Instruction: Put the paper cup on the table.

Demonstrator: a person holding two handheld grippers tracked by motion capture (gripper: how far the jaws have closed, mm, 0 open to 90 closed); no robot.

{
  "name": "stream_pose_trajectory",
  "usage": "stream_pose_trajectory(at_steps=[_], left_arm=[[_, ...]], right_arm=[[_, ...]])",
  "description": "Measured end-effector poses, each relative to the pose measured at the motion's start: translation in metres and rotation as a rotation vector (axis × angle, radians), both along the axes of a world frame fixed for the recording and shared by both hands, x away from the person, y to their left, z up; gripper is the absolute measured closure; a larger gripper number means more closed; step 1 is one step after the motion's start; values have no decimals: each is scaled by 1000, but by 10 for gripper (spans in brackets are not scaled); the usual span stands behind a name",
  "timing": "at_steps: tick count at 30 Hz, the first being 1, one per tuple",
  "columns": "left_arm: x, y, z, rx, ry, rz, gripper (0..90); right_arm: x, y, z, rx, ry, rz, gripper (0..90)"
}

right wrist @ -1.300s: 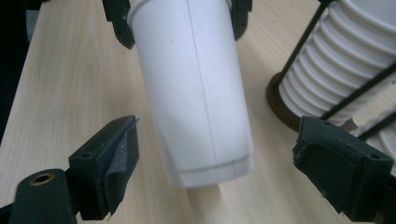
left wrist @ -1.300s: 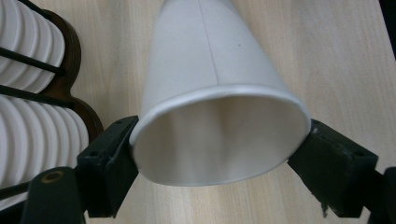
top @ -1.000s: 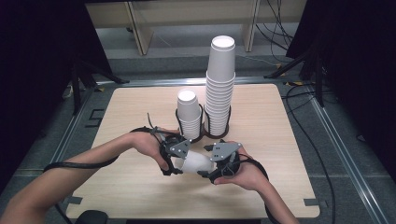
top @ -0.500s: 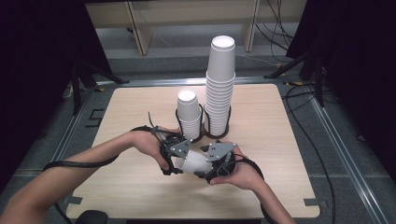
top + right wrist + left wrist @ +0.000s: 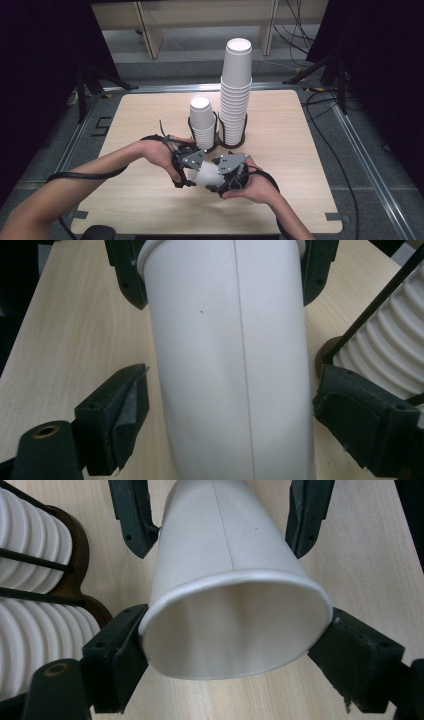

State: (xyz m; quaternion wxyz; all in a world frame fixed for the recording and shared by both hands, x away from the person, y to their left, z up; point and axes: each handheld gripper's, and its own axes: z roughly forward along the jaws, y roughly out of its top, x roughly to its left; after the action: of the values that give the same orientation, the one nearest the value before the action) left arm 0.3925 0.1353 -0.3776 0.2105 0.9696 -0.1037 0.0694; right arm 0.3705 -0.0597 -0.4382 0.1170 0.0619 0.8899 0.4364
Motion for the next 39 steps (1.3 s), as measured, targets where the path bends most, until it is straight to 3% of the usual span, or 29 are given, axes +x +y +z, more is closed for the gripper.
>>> stream_pose_trajectory(at_steps=[23,27,32,35,39], left_arm=[[-1,-2,0,9,0,-16,183],[-1,-2,1,14,0,-18,184],[-2,-2,2,15,-3,-23,183],[-2,-3,2,16,-4,-24,184],[-2,-2,1,18,-2,-23,184]], right_arm=[[1,5,-5,-19,14,19,165],[1,4,-5,-17,-2,30,165],[-1,4,-6,-20,15,22,159],[0,3,-5,-19,-1,24,152],[-1,2,-6,-14,23,17,147]])
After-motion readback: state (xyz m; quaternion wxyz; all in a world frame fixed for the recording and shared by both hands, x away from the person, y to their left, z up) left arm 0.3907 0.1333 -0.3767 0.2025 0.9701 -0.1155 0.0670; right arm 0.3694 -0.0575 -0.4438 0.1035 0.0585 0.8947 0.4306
